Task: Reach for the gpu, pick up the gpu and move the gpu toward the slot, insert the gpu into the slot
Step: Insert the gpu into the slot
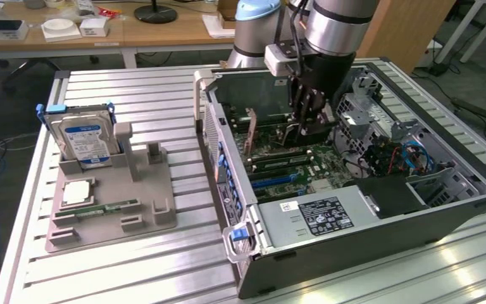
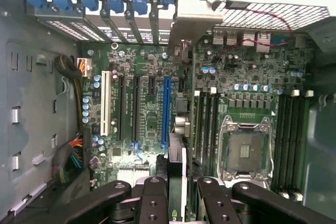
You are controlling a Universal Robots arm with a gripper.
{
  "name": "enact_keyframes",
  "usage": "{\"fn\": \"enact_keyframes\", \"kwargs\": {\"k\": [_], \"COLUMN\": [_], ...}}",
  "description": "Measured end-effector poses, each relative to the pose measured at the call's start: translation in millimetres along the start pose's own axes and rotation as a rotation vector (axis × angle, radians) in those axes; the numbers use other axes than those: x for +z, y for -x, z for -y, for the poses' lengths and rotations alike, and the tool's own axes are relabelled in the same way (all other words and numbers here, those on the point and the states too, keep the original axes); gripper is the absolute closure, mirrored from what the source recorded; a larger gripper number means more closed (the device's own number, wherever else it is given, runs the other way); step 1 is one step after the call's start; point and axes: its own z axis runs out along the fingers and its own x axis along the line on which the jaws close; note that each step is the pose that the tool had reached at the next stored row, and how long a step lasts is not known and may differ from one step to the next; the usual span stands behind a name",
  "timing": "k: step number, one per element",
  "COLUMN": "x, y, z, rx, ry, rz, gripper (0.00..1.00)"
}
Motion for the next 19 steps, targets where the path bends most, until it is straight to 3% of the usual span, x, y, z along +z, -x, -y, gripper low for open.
{"fn": "enact_keyframes", "kwargs": {"k": [15, 19], "x": [17.4, 21.3], "y": [-5.8, -6.4], "z": [-3.2, -8.0], "rx": [0.036, 0.037], "ry": [-0.001, -0.0011], "rz": [-0.0005, -0.0005], "gripper": [0.74, 0.74]}}
